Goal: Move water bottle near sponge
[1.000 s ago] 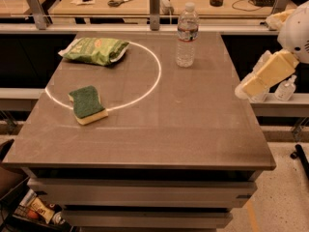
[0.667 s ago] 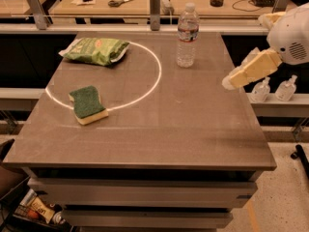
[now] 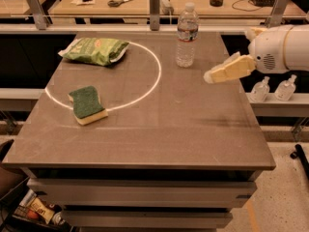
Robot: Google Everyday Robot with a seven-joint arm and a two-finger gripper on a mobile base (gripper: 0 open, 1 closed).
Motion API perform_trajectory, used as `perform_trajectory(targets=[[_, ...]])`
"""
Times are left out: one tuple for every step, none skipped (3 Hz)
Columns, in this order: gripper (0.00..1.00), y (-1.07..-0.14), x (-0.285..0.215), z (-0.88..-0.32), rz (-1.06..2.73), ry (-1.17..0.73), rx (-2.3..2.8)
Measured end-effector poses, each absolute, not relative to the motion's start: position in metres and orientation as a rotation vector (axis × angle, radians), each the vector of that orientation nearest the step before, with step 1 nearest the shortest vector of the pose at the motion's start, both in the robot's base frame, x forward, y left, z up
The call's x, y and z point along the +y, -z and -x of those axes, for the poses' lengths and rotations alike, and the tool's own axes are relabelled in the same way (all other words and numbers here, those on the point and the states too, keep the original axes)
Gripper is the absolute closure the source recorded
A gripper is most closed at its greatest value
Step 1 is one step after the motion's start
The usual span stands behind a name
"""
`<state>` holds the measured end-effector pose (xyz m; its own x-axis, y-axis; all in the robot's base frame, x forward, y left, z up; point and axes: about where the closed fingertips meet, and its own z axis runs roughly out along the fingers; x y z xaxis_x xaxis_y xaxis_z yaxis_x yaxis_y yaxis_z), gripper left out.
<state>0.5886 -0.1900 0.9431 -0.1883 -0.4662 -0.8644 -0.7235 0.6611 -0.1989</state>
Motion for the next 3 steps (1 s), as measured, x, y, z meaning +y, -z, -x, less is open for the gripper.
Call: perform_trajectory(targets=[[0.00, -0.934, -0.182, -0.612, 0.858, -0.388, 1.784], [0.00, -0.931, -0.180, -0.633, 0.798, -0.434, 1.733], [0.00, -0.934, -0.181, -0.663, 0.746, -0.467, 1.667]])
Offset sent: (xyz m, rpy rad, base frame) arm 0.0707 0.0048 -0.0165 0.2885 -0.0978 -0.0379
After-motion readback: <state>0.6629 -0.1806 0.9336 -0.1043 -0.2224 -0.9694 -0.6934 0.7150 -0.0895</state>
